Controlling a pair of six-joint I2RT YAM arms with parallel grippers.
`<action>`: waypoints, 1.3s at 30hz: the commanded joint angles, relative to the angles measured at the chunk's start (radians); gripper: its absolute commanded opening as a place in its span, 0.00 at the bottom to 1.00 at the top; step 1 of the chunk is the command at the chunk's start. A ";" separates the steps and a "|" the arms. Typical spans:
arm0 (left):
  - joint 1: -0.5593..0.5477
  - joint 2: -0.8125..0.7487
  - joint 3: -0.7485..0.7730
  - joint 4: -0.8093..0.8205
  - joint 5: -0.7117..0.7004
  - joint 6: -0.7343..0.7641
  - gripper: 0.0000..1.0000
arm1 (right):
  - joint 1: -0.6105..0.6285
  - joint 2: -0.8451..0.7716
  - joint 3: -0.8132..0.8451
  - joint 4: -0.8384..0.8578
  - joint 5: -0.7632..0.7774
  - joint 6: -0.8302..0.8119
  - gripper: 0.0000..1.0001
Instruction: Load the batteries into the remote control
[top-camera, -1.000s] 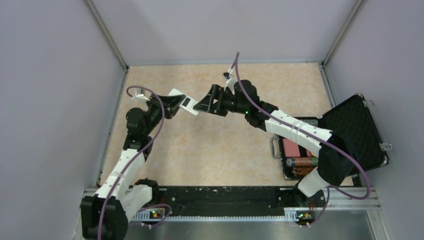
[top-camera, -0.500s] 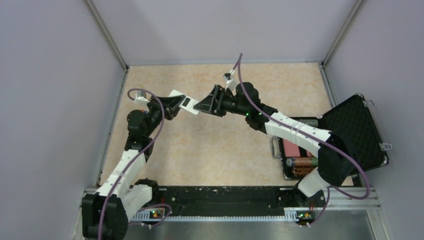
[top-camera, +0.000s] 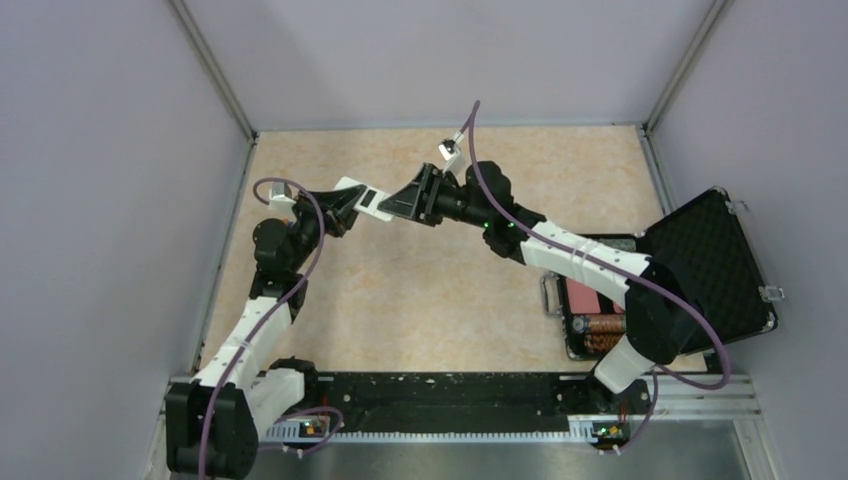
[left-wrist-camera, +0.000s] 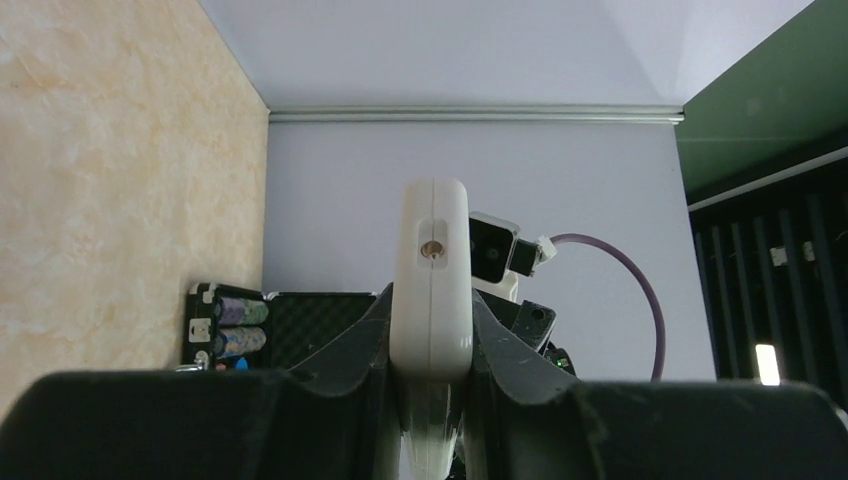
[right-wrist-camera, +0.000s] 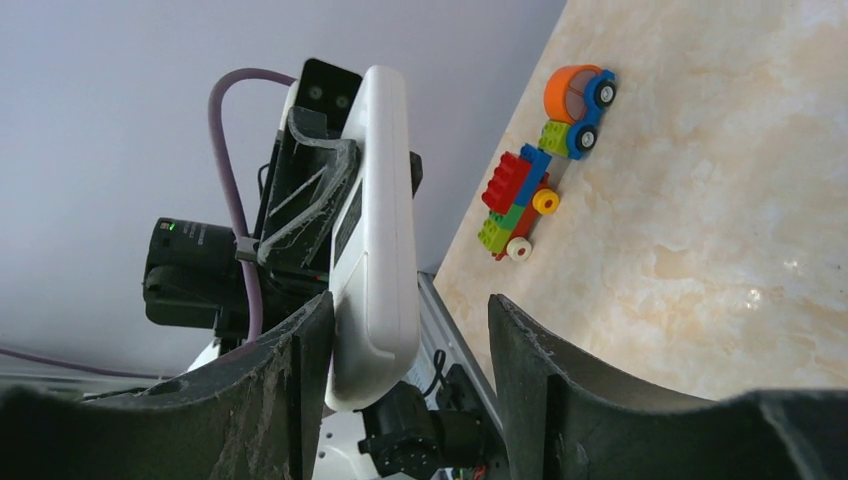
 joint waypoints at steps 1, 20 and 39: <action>-0.008 -0.015 0.055 0.229 0.029 -0.157 0.00 | 0.032 0.071 0.038 -0.041 0.045 -0.039 0.55; -0.008 -0.017 0.052 0.270 0.016 -0.163 0.00 | 0.042 0.134 0.082 -0.015 0.019 -0.013 0.50; 0.050 -0.020 0.282 -0.317 0.449 0.611 0.00 | -0.073 -0.148 0.021 -0.134 -0.238 -0.302 0.97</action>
